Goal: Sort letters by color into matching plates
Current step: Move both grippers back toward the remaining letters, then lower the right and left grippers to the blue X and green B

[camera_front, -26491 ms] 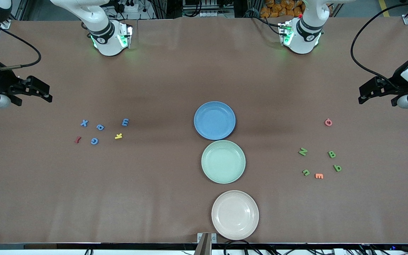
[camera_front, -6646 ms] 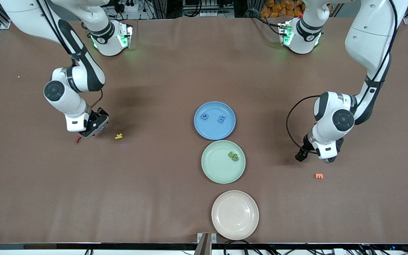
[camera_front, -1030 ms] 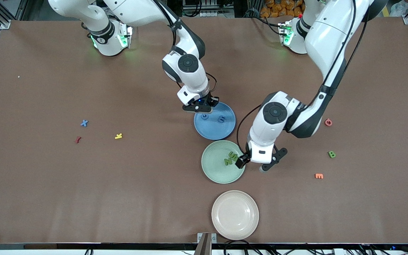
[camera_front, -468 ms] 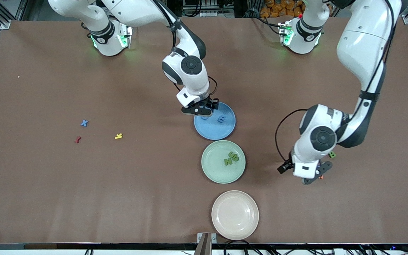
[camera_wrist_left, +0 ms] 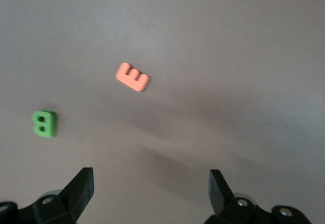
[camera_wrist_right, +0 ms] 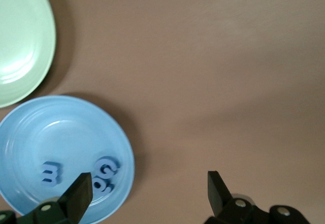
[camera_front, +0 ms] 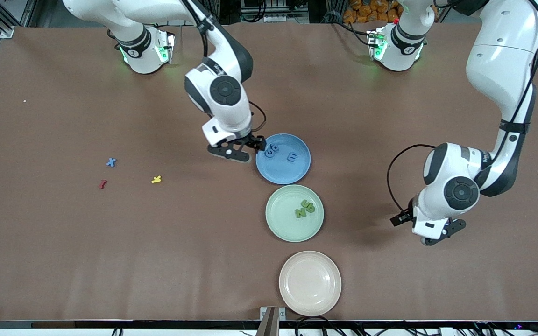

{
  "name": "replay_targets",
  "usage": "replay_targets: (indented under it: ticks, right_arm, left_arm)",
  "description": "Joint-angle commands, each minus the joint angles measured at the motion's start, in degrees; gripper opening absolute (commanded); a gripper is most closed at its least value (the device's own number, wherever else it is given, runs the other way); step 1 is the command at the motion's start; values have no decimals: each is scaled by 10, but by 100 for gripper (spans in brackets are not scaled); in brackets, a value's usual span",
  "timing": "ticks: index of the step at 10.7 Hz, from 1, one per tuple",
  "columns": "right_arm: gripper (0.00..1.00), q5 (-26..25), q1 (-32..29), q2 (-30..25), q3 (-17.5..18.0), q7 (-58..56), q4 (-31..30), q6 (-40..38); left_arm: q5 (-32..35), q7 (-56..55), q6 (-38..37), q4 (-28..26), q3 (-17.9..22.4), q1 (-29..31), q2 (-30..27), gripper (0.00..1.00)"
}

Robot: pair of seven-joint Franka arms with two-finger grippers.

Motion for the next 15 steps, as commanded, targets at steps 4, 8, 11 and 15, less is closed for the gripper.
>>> replay_targets:
  ticks: [4,8,11,15]
  right_arm:
    - [100,-7,-155,-149,15,-226,-139,-85]
    - [100,-9,-241,-175,14,-358,-186,-84]
    - [100,-38,-287,-184,14,-410,-201,-84]
    - [100,-41,-350,-197,14,-468,-228,-57]
  left_arm:
    - [14,140,-7,-59,-10,92,-28,100]
    - [7,140,4,-95,-34,142,-39,100]
    - [7,128,108,-185,-36,161,-73,100]
    - [13,120,194,-237,-31,171,-78,100]
